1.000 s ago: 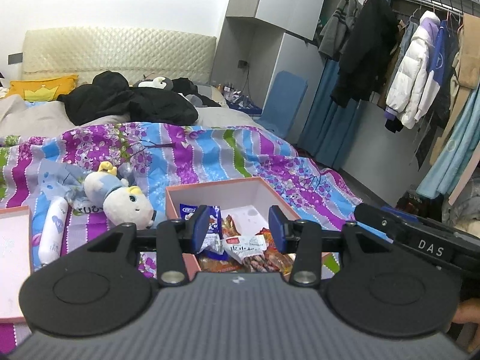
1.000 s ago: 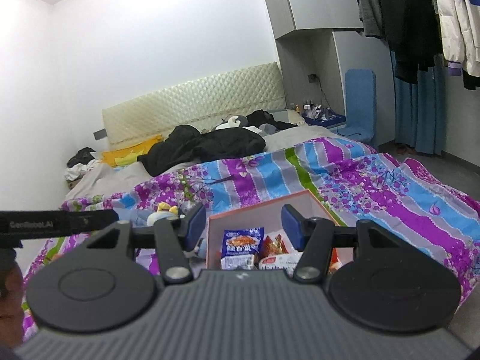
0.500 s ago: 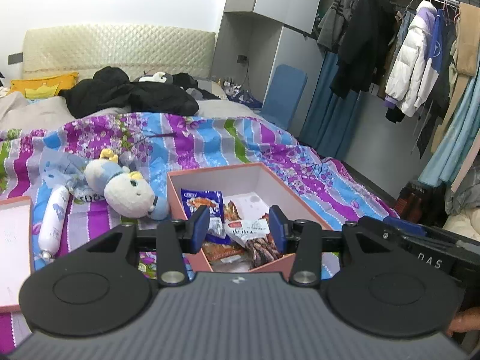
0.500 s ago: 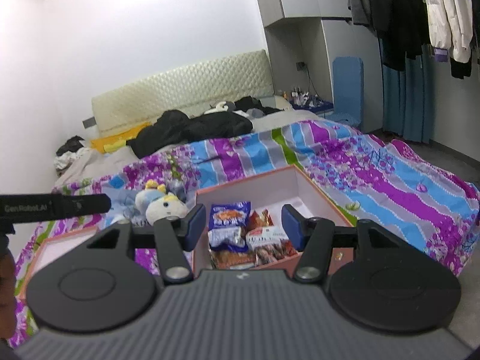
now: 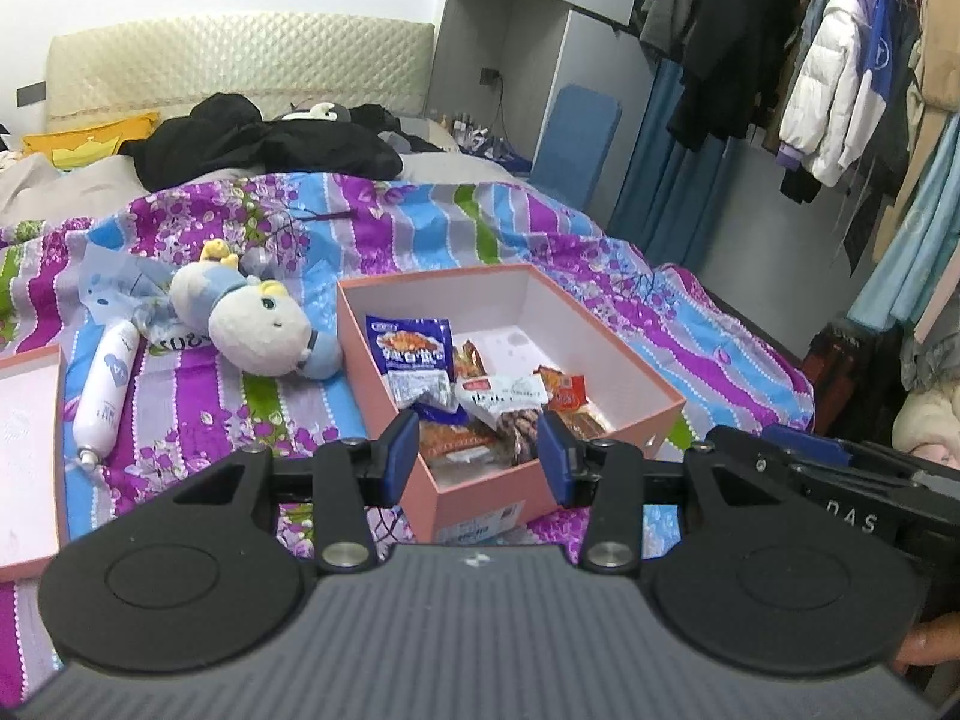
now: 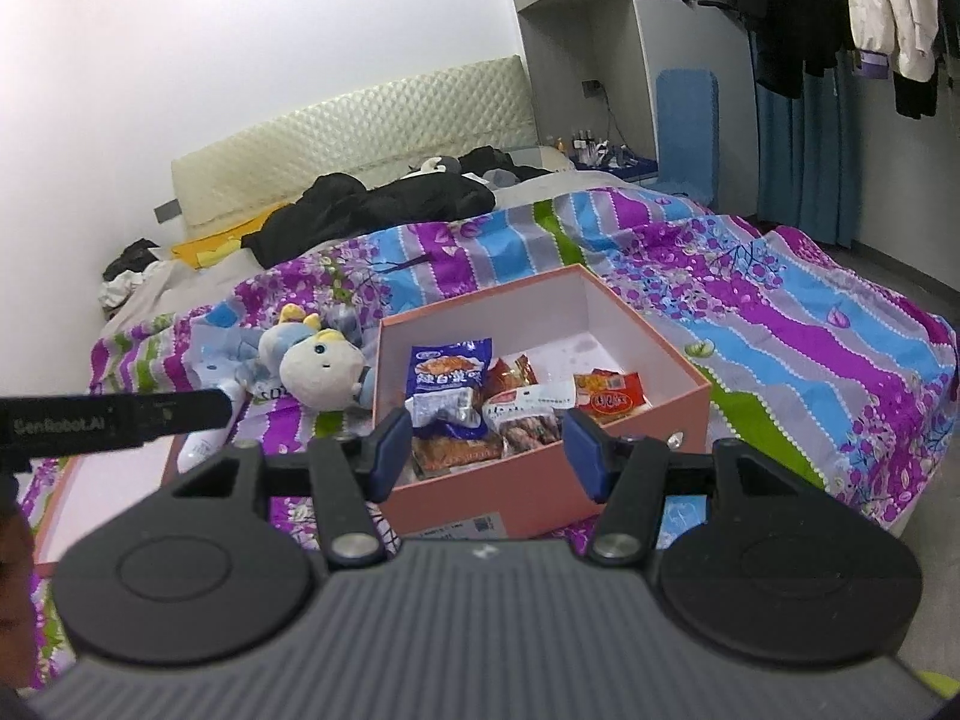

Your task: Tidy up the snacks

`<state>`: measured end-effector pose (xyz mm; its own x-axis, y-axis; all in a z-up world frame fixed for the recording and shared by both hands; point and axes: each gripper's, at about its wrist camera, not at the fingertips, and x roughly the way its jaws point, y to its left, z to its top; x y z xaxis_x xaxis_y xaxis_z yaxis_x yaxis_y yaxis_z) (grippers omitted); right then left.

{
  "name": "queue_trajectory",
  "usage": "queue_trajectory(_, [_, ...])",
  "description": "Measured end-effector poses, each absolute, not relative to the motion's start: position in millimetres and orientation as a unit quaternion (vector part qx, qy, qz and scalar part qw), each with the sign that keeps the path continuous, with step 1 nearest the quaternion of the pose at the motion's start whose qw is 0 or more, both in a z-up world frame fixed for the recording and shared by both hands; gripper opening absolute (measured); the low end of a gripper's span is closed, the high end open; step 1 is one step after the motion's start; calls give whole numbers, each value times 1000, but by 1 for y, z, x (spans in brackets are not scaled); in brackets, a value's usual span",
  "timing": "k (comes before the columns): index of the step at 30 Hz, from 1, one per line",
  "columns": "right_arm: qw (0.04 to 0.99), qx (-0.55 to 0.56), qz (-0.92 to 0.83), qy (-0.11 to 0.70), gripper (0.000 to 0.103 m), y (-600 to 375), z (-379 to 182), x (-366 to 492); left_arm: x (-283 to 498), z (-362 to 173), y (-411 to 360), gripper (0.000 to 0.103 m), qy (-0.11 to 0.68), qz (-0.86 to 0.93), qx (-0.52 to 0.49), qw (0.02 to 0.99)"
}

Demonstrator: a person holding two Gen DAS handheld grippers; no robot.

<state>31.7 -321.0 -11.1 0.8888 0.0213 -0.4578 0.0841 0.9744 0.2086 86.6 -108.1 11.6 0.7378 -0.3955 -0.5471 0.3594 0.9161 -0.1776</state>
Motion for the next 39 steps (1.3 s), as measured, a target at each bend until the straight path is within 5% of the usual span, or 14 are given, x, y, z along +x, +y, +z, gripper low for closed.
queue_trajectory(6, [966, 113, -23, 233, 58, -322, -12, 32, 86, 2, -110, 53, 312, -201, -28, 928])
queue_trajectory(10, [966, 111, -26, 230, 58, -324, -13, 32, 88, 2, -109, 72, 309, -190, -27, 932])
queue_trajectory(13, [969, 110, -36, 219, 80, -327, -12, 31, 90, 4, -109, 83, 307, -174, -20, 935])
queue_trajectory(19, [970, 113, -37, 213, 85, -332, -11, 30, 96, 5, -106, 94, 312, -169, -28, 934])
queue_trajectory(22, [969, 109, -40, 216, 103, -332, -12, 32, 96, 6, -106, 95, 310, -169, -27, 935])
queue_trajectory(39, [971, 108, -47, 208, 103, -331, -9, 31, 92, 16, -106, 100, 300, -153, -21, 941])
